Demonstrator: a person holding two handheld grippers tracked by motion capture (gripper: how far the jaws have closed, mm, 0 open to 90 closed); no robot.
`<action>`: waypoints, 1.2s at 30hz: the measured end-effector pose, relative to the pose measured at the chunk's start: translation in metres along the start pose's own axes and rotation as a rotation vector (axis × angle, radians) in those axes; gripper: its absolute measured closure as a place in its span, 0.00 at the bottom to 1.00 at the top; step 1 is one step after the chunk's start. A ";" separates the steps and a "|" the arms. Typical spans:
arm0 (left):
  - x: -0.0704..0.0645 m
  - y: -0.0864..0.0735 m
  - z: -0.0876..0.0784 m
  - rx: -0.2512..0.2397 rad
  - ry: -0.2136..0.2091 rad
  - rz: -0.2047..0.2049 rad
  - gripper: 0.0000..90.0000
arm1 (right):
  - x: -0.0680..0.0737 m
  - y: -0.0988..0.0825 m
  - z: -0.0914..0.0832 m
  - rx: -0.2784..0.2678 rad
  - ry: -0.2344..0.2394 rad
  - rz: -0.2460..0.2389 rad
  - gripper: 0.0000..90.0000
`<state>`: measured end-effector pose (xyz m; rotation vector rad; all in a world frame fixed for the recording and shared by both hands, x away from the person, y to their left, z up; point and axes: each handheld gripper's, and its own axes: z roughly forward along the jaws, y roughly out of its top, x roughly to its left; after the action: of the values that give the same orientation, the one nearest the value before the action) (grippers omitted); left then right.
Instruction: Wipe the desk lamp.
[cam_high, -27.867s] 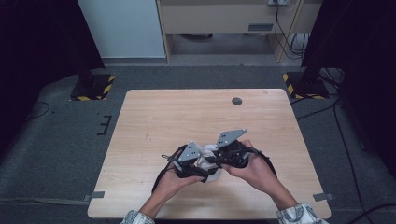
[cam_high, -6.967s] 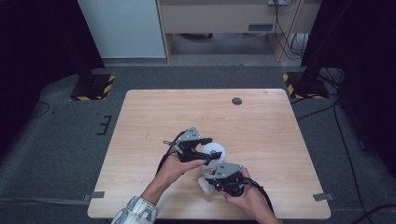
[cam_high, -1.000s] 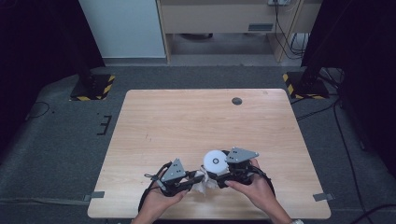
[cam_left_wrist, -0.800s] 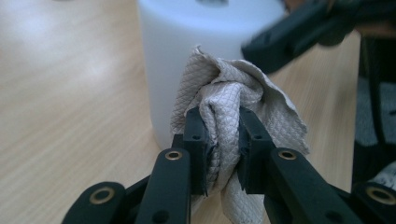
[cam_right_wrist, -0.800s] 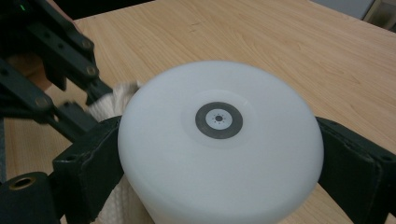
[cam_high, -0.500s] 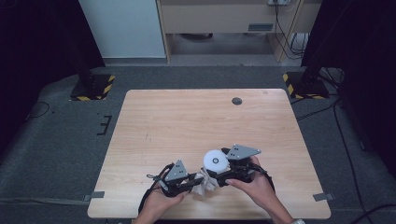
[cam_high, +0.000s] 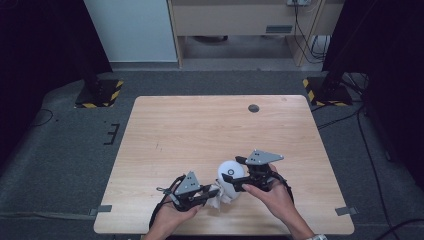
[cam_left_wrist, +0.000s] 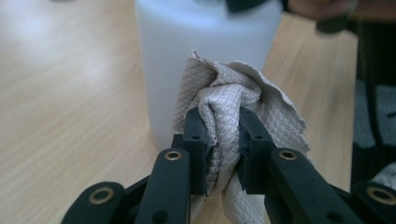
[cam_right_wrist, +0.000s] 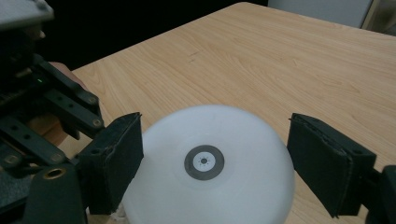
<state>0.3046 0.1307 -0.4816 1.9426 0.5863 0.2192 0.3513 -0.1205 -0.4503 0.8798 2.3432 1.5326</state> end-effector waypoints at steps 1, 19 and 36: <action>-0.001 0.002 -0.002 -0.022 -0.001 -0.001 0.84 | 0.000 0.000 0.000 0.001 0.003 0.002 0.22; -0.003 -0.002 0.010 0.063 0.001 0.006 0.84 | 0.000 -0.001 0.001 -0.007 0.000 0.005 0.22; -0.017 -0.002 0.023 0.120 -0.013 0.041 0.84 | 0.000 0.000 0.000 -0.005 -0.004 0.000 0.22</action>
<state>0.2985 0.1041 -0.4920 2.0723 0.5624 0.2009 0.3514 -0.1202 -0.4507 0.8813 2.3359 1.5340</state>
